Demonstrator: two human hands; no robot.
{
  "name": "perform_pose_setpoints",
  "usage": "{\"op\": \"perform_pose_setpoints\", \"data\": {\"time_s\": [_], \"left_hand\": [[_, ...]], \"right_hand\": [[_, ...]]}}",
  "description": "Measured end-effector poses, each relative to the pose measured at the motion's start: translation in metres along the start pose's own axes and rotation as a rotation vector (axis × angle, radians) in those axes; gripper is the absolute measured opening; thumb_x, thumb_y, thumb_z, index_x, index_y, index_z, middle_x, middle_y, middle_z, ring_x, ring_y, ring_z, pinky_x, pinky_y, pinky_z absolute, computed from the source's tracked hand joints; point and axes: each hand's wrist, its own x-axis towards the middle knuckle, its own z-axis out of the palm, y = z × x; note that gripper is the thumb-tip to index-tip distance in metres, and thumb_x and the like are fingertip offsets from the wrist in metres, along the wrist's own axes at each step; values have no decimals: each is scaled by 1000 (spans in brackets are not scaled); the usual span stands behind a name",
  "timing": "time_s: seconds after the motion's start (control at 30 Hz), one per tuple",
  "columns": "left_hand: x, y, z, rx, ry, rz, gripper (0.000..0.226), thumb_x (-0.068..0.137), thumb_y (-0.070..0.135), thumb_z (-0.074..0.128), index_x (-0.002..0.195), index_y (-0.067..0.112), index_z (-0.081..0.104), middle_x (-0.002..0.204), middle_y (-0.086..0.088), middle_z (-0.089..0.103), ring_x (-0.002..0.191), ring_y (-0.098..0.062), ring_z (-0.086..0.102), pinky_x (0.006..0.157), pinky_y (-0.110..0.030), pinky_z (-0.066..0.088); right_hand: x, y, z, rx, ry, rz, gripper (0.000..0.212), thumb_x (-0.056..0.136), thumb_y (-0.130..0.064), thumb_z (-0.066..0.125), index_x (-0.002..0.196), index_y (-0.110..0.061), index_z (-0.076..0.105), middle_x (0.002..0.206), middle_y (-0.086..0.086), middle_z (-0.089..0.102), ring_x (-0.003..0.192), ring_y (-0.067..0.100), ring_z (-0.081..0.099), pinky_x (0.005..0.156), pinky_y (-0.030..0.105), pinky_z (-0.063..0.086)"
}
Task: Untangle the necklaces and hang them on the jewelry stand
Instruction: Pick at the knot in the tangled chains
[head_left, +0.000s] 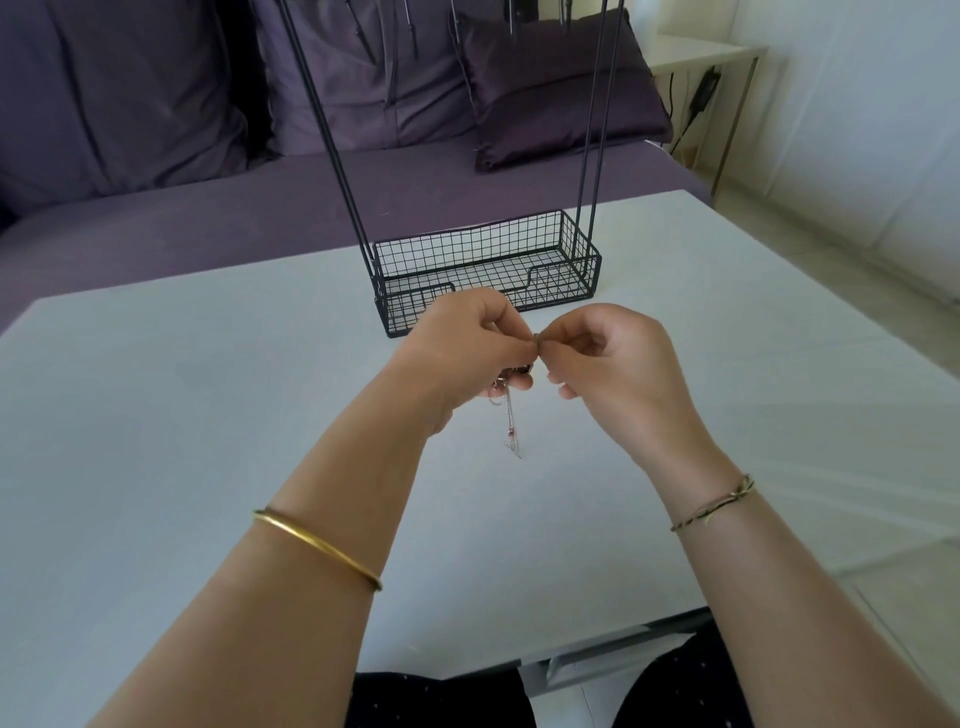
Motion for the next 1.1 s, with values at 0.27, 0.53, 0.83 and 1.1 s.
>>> {"op": "perform_pose_setpoints", "data": {"time_s": [0.27, 0.53, 0.83, 1.1], "left_hand": [[2, 3, 5, -205, -35, -105, 12, 90, 7, 59, 81, 15, 58, 75, -3, 63, 64, -12, 64, 60, -25, 54], [4, 3, 4, -510, -153, -272, 15, 90, 10, 60, 76, 12, 63, 76, -4, 62, 67, -13, 60, 60, -27, 56], [5, 4, 6, -604, -86, -328, 13, 88, 11, 63, 75, 14, 59, 66, -1, 60, 58, -11, 57, 52, -21, 50], [9, 3, 5, -793, -38, -437, 17, 92, 11, 55, 75, 7, 58, 62, -4, 56, 52, -11, 54, 45, -16, 47]], "right_hand": [[1, -1, 1, 206, 0, 120, 15, 82, -2, 54, 69, -8, 61, 60, -1, 58, 53, 11, 53, 52, 24, 48], [4, -5, 2, 527, -65, 323, 19, 84, -1, 50, 67, -11, 54, 56, -2, 50, 52, 10, 47, 56, 24, 45], [4, -5, 5, 646, -42, 359, 20, 82, -3, 51, 68, -17, 53, 62, -2, 52, 62, 14, 49, 56, 24, 40], [4, -7, 7, 968, 2, 404, 22, 85, -1, 44, 69, -15, 49, 66, -2, 56, 53, 10, 46, 49, 20, 40]]}}
